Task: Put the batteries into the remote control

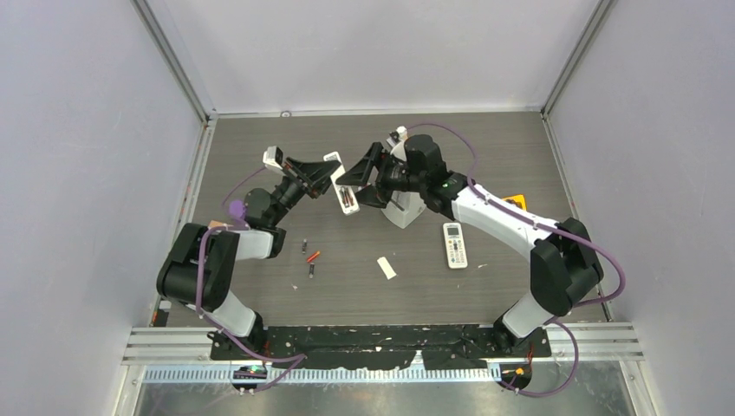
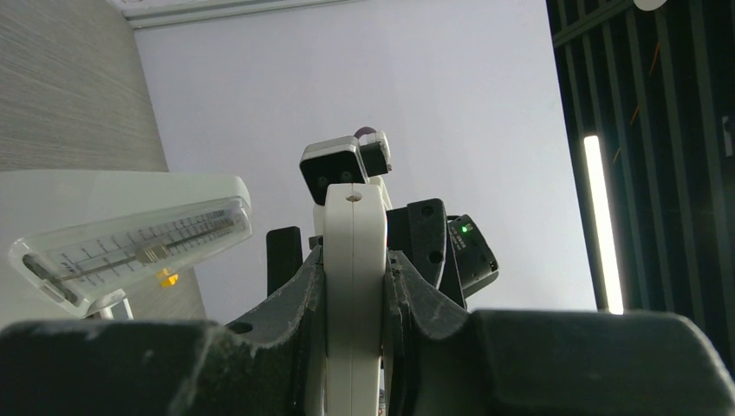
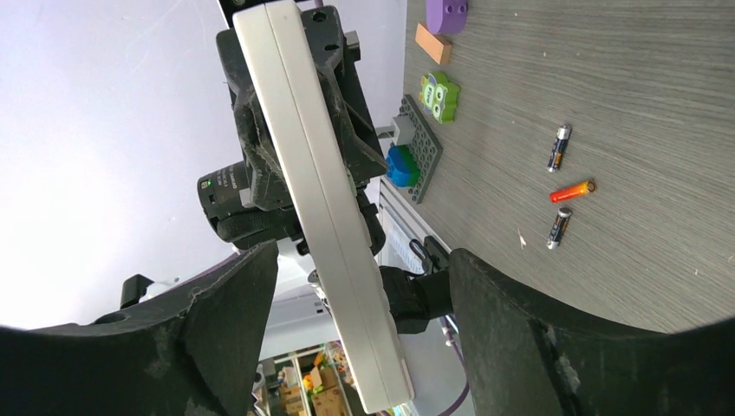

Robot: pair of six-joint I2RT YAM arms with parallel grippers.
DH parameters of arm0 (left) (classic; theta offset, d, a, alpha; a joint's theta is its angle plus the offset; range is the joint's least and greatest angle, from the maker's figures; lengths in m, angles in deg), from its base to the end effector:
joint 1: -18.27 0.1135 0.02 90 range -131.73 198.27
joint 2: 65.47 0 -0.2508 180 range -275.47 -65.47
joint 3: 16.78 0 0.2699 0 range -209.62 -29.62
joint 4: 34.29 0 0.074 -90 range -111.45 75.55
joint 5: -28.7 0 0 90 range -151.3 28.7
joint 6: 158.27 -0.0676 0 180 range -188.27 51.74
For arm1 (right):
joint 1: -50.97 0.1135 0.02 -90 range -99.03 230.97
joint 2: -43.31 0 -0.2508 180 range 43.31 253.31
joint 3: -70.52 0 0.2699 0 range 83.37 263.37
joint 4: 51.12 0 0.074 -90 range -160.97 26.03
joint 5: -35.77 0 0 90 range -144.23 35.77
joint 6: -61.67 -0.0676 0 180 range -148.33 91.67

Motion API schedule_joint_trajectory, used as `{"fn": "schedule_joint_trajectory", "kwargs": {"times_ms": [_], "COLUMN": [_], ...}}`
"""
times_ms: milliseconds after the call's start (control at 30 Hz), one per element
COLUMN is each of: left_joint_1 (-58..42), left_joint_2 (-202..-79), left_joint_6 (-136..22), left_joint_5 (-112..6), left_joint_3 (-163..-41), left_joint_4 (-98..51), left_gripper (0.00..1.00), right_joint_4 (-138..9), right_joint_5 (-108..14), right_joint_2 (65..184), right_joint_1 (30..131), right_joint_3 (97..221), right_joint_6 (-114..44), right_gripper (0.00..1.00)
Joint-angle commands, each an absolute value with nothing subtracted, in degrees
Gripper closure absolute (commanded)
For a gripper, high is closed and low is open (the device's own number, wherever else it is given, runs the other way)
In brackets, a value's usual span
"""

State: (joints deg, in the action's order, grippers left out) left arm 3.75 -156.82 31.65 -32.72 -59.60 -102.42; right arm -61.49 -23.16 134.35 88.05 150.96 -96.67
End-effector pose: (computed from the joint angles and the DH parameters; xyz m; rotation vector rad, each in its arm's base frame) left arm 0.3116 -0.1141 0.2067 -0.6093 1.4462 -1.9628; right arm 0.3085 0.2769 0.2674 0.1941 2.3072 1.6272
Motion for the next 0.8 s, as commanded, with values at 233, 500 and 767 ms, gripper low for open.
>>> {"fn": "schedule_joint_trajectory", "kwargs": {"times_ms": [233, 500, 767], "left_joint_1": [3.1, 2.6, 2.1], "left_joint_2": [-153.8, -153.8, -154.2], "left_joint_6": [34.2, 35.2, 35.4], "left_joint_5": [-35.1, -35.7, -35.8], "left_joint_3": [-61.9, -62.5, -62.6], "left_joint_4": [-106.7, -106.8, -106.7], "left_gripper": [1.0, 1.0, 1.0], "right_joint_4": [-57.9, -61.1, -60.9], "right_joint_5": [-26.3, -27.0, -26.4], "right_joint_2": [127.8, 127.7, 128.2], "right_joint_1": [87.3, 87.3, 87.2], "right_joint_3": [147.9, 148.0, 148.2], "right_joint_6": [-97.2, -95.0, -94.4], "right_gripper": [0.26, 0.35, 0.37]}}
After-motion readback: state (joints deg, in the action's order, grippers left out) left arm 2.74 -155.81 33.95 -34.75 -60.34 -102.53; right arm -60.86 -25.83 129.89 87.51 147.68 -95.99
